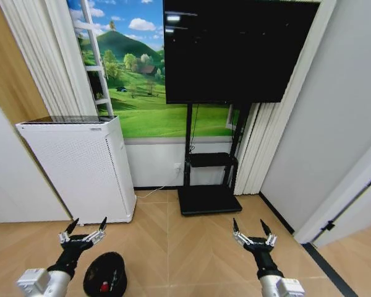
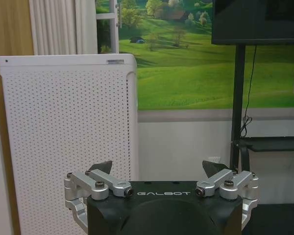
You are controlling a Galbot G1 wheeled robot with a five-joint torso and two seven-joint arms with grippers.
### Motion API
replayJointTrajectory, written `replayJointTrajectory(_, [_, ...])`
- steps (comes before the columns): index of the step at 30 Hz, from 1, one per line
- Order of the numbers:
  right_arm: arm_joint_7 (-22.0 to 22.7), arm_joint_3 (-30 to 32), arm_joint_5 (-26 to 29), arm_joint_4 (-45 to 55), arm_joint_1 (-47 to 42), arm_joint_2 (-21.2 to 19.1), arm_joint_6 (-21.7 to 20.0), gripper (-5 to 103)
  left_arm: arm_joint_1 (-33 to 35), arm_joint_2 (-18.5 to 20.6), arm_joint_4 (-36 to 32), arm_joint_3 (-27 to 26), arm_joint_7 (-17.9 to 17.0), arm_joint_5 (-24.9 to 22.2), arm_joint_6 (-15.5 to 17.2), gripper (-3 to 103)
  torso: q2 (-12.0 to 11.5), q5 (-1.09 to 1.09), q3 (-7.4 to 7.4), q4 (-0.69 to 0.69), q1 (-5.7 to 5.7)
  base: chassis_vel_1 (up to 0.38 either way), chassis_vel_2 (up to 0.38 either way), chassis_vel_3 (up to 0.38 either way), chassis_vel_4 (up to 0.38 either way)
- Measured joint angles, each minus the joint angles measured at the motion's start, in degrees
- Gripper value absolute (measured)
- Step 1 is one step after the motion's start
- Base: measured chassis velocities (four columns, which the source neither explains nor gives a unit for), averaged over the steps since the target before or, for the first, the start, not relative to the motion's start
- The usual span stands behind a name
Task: Pick up the trash bin and place the garbage on the floor into it.
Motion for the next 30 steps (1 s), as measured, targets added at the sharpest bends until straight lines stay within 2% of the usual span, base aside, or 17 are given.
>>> replayJointTrajectory(2, [0.0, 0.0, 0.0, 0.0, 0.0, 0.0, 0.0, 100, 0.0, 0.0, 0.0, 0.0, 0.0, 0.0, 0.0, 100, 0.0, 0.05, -0.02, 0.02, -0.02, 0.455, -0.212, -0.494, 0.209])
replayJointTrajectory(4, [0.0, 0.0, 0.0, 0.0, 0.0, 0.0, 0.0, 100, 0.0, 0.0, 0.0, 0.0, 0.0, 0.0, 0.0, 100, 0.0, -0.03, -0.03, 0.02, -0.04, 0.539, -0.202, -0.535, 0.208])
replayJointTrajectory(6, [0.0, 0.0, 0.0, 0.0, 0.0, 0.0, 0.0, 100, 0.0, 0.0, 0.0, 0.0, 0.0, 0.0, 0.0, 100, 0.0, 0.05, -0.03, 0.01, -0.03, 0.543, -0.176, -0.585, 0.189])
replayJointTrajectory(9, [0.0, 0.0, 0.0, 0.0, 0.0, 0.0, 0.0, 100, 0.0, 0.0, 0.0, 0.0, 0.0, 0.0, 0.0, 100, 0.0, -0.02, -0.06, 0.00, -0.05, 0.550, -0.156, -0.556, 0.146])
replayJointTrajectory(13, [0.0, 0.0, 0.0, 0.0, 0.0, 0.0, 0.0, 100, 0.0, 0.0, 0.0, 0.0, -0.1, 0.0, 0.0, 100, 0.0, 0.02, -0.07, 0.00, -0.07, 0.456, -0.210, -0.380, 0.155])
replayJointTrajectory(22, [0.0, 0.0, 0.0, 0.0, 0.0, 0.0, 0.0, 100, 0.0, 0.0, 0.0, 0.0, 0.0, 0.0, 0.0, 100, -0.1, 0.05, -0.04, 0.00, -0.02, 0.186, -0.248, -0.186, 0.233])
replayJointTrajectory(30, [0.0, 0.0, 0.0, 0.0, 0.0, 0.0, 0.0, 100, 0.0, 0.0, 0.0, 0.0, 0.0, 0.0, 0.0, 100, -0.1, -0.01, -0.09, 0.01, -0.07, 0.361, -0.364, -0.350, 0.358])
